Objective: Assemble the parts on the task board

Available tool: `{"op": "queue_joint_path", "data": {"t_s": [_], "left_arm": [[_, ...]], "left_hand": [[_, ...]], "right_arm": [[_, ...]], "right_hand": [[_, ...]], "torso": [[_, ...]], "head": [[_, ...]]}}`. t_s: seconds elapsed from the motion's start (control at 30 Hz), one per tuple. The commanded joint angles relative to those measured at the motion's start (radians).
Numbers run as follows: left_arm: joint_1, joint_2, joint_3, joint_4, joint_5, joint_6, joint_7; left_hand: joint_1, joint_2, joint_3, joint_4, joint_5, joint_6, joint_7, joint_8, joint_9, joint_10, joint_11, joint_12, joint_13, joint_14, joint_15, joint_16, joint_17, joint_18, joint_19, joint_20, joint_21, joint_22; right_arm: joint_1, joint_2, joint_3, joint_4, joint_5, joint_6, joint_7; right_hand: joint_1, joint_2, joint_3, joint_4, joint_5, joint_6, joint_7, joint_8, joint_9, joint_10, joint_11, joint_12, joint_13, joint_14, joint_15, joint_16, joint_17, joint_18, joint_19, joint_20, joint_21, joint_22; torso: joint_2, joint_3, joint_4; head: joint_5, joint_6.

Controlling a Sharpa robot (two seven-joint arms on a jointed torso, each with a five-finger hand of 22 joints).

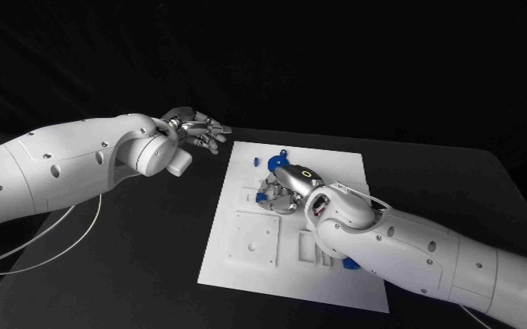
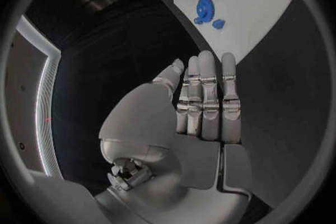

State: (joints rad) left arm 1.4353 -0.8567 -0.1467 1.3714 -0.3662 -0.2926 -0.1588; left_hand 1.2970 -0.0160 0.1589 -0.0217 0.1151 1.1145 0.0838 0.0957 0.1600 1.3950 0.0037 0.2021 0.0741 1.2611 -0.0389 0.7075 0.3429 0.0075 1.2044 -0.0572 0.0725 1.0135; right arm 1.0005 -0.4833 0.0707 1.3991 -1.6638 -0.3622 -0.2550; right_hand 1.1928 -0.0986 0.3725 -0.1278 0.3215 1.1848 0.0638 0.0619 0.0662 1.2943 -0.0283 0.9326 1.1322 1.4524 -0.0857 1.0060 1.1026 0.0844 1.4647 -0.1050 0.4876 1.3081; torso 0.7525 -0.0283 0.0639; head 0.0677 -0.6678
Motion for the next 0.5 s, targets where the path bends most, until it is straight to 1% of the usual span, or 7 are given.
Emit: {"op": "queue_joint_path", "data": {"t_s": [0.03, 0.17, 0.2, 0.23, 0.33, 0.4, 0.5], "left_arm": [[0.001, 0.002, -0.001, -0.002, 0.034, 0.066, 0.054], [0.001, -0.001, -0.003, -0.003, 0.033, 0.103, 0.071], [0.001, -0.004, -0.003, -0.002, 0.027, 0.13, 0.083], [0.001, -0.008, -0.003, 0.0, 0.019, 0.158, 0.095], [-0.001, -0.02, -0.004, 0.009, -0.021, 0.236, 0.125], [-0.003, -0.03, -0.005, 0.014, -0.054, 0.303, 0.137], [-0.005, -0.041, -0.017, 0.021, -0.092, 0.392, 0.144]], "left_hand": [[-0.004, -0.007, -0.004, 0.013, -0.007, -0.008, 0.001, -0.006, -0.008, -0.005, 0.005, 0.001, 0.001, 0.0, 0.006, -0.007, -0.002, 0.003, 0.002, 0.004, -0.005, -0.014], [-0.009, -0.02, -0.019, 0.034, -0.008, -0.022, 0.006, -0.013, -0.027, -0.001, 0.006, 0.006, 0.002, 0.003, 0.006, -0.003, 0.0, 0.002, 0.007, 0.004, -0.004, -0.036], [-0.012, -0.027, -0.029, 0.039, 0.004, -0.026, 0.008, -0.014, -0.034, 0.001, 0.006, 0.008, 0.003, 0.005, 0.006, 0.0, 0.001, 0.002, 0.009, 0.004, -0.004, -0.041], [-0.01, -0.031, -0.04, 0.038, 0.03, -0.023, 0.008, -0.013, -0.038, 0.004, 0.005, 0.01, 0.003, 0.006, 0.005, 0.004, 0.004, 0.002, 0.012, 0.003, -0.003, -0.046], [-0.004, -0.027, -0.075, 0.036, 0.03, -0.011, 0.005, -0.015, -0.056, 0.009, 0.002, 0.014, 0.004, 0.004, 0.002, 0.019, 0.016, 0.0, 0.017, 0.001, -0.002, -0.056], [-0.008, -0.026, -0.096, 0.039, 0.024, -0.003, 0.002, -0.027, -0.065, 0.029, -0.004, 0.024, 0.007, 0.015, -0.005, 0.045, 0.032, 0.0, 0.031, -0.006, 0.006, -0.054], [-0.013, -0.019, -0.125, 0.046, 0.006, 0.007, -0.003, -0.029, -0.077, 0.053, -0.013, 0.042, 0.018, 0.023, -0.015, 0.093, 0.062, -0.003, 0.05, -0.016, 0.02, -0.038]], "right_arm": [[0.0, -0.011, 0.002, 0.02, -0.001, -0.01, 0.003], [0.001, -0.029, 0.009, 0.044, 0.003, -0.023, 0.005], [0.002, -0.036, 0.013, 0.053, 0.006, -0.027, 0.005], [0.002, -0.041, 0.017, 0.059, 0.009, -0.03, 0.006], [0.002, -0.055, 0.028, 0.078, 0.017, -0.037, 0.007], [0.002, -0.071, 0.036, 0.095, 0.026, -0.041, 0.008], [0.002, -0.097, 0.051, 0.122, 0.035, -0.045, 0.007]], "right_hand": [[-0.007, -0.005, -0.011, 0.007, 0.001, 0.005, -0.001, 0.0, -0.001, 0.0, -0.005, 0.004, 0.001, 0.003, -0.003, 0.006, 0.001, -0.018, 0.045, -0.005, 0.008, 0.051], [-0.008, -0.008, -0.019, 0.014, 0.002, 0.005, -0.001, 0.0, -0.001, 0.002, -0.005, 0.005, 0.002, 0.004, -0.003, 0.006, 0.002, -0.019, 0.046, -0.006, 0.009, 0.052], [-0.004, -0.01, -0.025, 0.02, 0.001, 0.004, -0.002, 0.0, -0.001, 0.002, -0.005, 0.003, 0.001, 0.004, -0.004, 0.006, 0.002, -0.019, 0.046, -0.006, 0.01, 0.051], [-0.002, -0.01, -0.026, 0.023, 0.0, 0.004, -0.002, 0.0, -0.001, 0.002, -0.005, 0.003, 0.001, 0.004, -0.005, 0.006, 0.002, -0.018, 0.046, -0.007, 0.011, 0.051], [0.0, -0.012, -0.029, 0.027, -0.004, 0.004, -0.001, 0.001, -0.001, 0.002, -0.006, 0.002, 0.001, 0.003, -0.006, 0.005, 0.002, -0.018, 0.046, -0.008, 0.014, 0.052], [0.004, -0.013, -0.033, 0.033, -0.004, 0.004, -0.002, 0.0, -0.001, 0.003, -0.006, 0.001, 0.001, 0.003, -0.006, 0.005, 0.003, -0.018, 0.047, -0.008, 0.017, 0.053], [0.004, -0.014, -0.034, 0.034, -0.004, 0.004, -0.002, 0.001, -0.001, 0.002, -0.006, -0.001, 0.0, 0.003, -0.006, 0.004, 0.002, -0.018, 0.047, -0.008, 0.021, 0.053]], "torso": [[0.0, 0.0004, -0.0025], [0.0, 0.0013, -0.0008], [0.0, 0.0023, -0.0003], [0.0, 0.0027, -0.0006], [0.001, 0.0036, -0.0044], [0.001, 0.0019, -0.0046], [0.0, 0.0035, -0.0069]], "head": [[0.002, 0.0], [0.003, 0.002], [0.009, 0.001], [0.011, 0.002], [0.013, 0.009], [0.011, 0.011], [0.014, 0.014]]}}
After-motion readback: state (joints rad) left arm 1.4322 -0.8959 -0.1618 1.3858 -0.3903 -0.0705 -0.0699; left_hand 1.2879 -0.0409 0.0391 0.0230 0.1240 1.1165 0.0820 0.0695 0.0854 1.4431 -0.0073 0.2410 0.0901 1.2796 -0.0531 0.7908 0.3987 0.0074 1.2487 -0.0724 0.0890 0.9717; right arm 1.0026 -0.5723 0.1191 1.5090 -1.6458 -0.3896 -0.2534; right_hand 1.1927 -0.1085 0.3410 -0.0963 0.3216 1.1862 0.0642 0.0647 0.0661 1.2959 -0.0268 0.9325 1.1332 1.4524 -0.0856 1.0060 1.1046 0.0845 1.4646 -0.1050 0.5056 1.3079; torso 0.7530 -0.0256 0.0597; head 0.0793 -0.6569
